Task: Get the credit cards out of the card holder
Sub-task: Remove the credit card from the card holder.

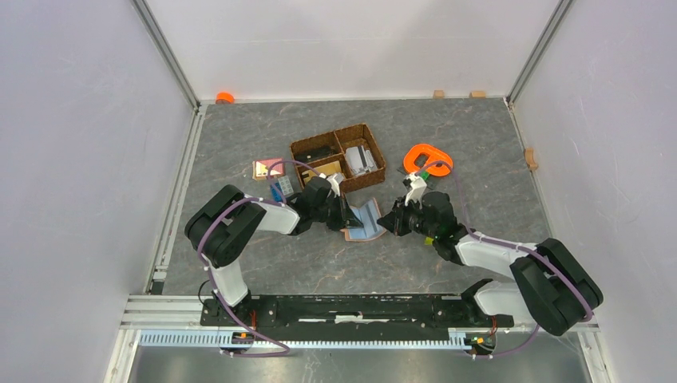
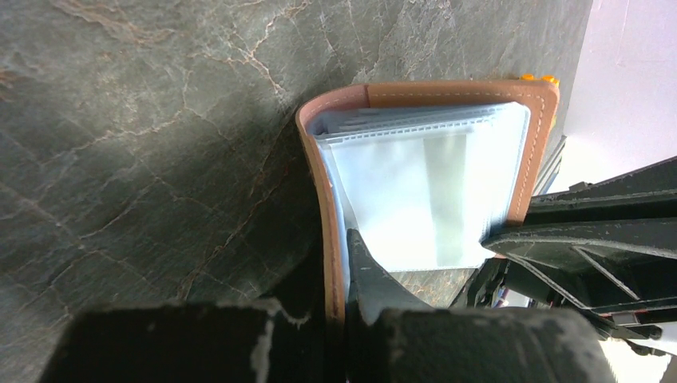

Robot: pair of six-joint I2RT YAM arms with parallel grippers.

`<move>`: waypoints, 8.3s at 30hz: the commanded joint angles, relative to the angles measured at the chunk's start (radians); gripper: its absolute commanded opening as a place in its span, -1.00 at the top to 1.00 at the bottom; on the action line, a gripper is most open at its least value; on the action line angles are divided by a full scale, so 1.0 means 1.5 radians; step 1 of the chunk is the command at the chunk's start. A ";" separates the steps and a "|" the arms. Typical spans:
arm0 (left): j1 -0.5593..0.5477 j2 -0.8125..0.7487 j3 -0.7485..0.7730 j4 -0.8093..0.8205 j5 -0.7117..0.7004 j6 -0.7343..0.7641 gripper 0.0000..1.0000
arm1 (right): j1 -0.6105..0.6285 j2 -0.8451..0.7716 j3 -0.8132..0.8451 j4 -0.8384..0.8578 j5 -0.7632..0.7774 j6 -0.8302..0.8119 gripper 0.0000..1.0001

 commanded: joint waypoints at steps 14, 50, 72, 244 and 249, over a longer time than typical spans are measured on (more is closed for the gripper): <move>0.002 0.008 0.010 -0.013 -0.011 0.022 0.96 | 0.028 0.044 0.031 0.011 -0.056 -0.015 0.46; 0.022 -0.129 -0.170 0.434 0.096 -0.073 -0.26 | 0.011 -0.077 -0.106 0.271 -0.110 0.126 1.00; 0.037 -0.215 -0.162 0.384 0.144 -0.046 0.95 | 0.012 -0.077 -0.098 0.267 -0.125 0.111 0.91; 0.019 -0.103 -0.010 -0.039 0.017 0.078 0.89 | 0.111 0.056 0.126 -0.197 0.136 -0.099 0.71; 0.019 -0.115 -0.024 -0.012 0.027 0.071 0.71 | 0.111 0.050 0.123 -0.194 0.137 -0.098 0.75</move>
